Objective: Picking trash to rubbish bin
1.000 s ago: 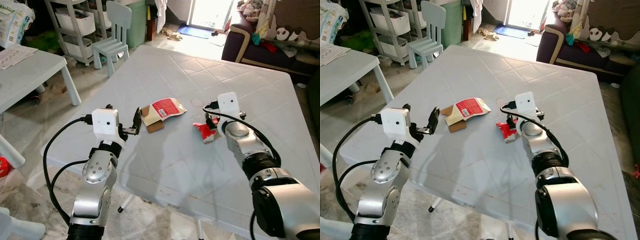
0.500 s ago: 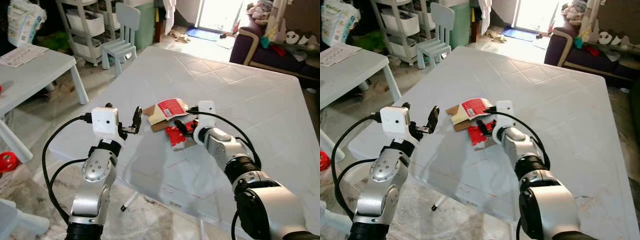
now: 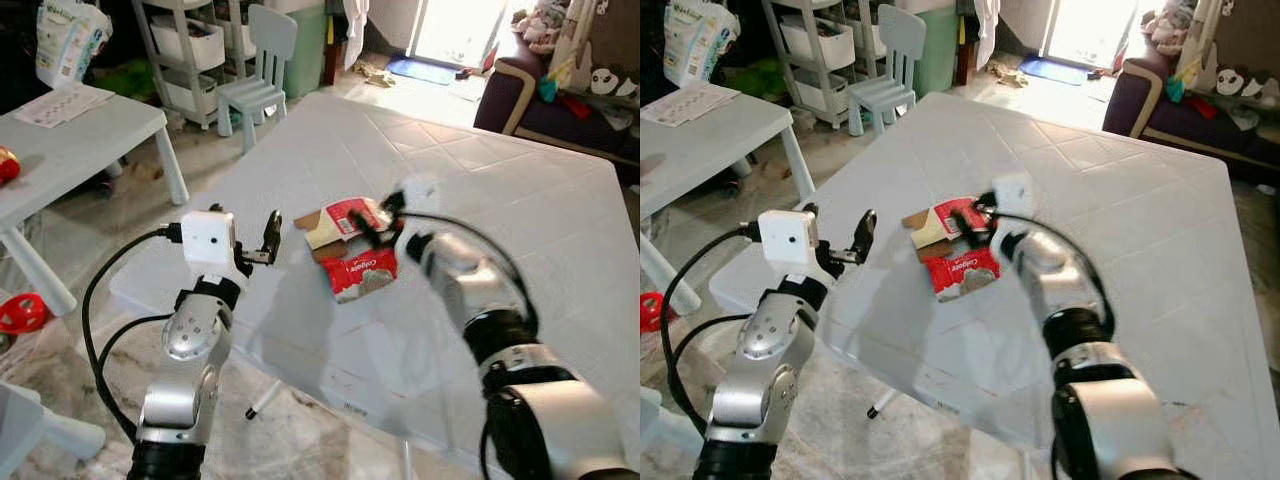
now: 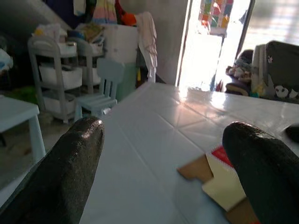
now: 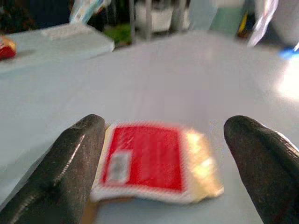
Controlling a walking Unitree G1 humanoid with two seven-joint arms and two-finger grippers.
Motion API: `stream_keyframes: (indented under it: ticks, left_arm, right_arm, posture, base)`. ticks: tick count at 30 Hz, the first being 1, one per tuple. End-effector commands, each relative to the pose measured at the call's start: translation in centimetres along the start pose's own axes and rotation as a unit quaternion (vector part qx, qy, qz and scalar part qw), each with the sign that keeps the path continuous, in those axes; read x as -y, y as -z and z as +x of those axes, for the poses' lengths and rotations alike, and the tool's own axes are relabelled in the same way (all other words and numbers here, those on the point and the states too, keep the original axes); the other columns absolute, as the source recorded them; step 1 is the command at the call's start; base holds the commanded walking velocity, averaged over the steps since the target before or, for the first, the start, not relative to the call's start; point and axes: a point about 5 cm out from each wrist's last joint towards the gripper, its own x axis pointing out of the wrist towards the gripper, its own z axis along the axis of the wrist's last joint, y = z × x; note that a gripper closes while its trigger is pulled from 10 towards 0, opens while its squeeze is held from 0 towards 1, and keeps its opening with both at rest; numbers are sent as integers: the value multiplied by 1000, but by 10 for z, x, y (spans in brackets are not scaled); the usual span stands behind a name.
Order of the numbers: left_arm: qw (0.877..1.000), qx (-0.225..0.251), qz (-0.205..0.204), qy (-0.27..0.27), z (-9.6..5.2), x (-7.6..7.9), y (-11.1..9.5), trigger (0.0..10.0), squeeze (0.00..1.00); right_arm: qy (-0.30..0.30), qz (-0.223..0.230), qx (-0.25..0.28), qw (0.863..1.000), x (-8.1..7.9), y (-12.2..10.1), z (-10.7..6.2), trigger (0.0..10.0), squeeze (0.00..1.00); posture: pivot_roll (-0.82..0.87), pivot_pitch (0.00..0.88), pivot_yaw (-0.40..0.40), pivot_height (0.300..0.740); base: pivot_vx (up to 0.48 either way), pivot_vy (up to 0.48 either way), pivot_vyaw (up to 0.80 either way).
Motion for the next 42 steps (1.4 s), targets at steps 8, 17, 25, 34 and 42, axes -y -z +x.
stream_keyframes:
  ticks: [8, 17, 25, 34, 42]
  left_arm:
    - [1000, -9, -5, 20, 5, -10, -3, 10000, 0]
    - [998, -39, 25, 47, -5, -23, 6, 10000, 0]
    - [997, -44, 5, 58, -12, -20, 7, 10000, 0]
    - [994, -69, -10, 83, -22, -9, 16, 10000, 0]
    - [992, -80, -16, 93, -29, -6, 18, 10000, 0]
  right_arm:
    - [-130, -205, 23, 970, 14, -16, -38, 10000, 0]
    - [-327, -324, -53, 886, 14, -9, -61, 10000, 0]
    - [-394, -339, -91, 850, 7, -1, -52, 10000, 0]
    - [-435, -341, -87, 829, -21, 16, -41, 10000, 0]
    - [-438, -348, -124, 819, -26, 29, -30, 10000, 0]
  posture:
    - [-10, 23, -85, 740]
    - [-7, 9, -88, 740]
    - [25, 3, -89, 740]
    - [53, 11, -92, 740]
    - [71, 26, -91, 740]
  base:
    - [0, 0, 0]
    - [0, 0, 0]
    - [0, 0, 0]
    - [0, 0, 0]
    - [0, 0, 0]
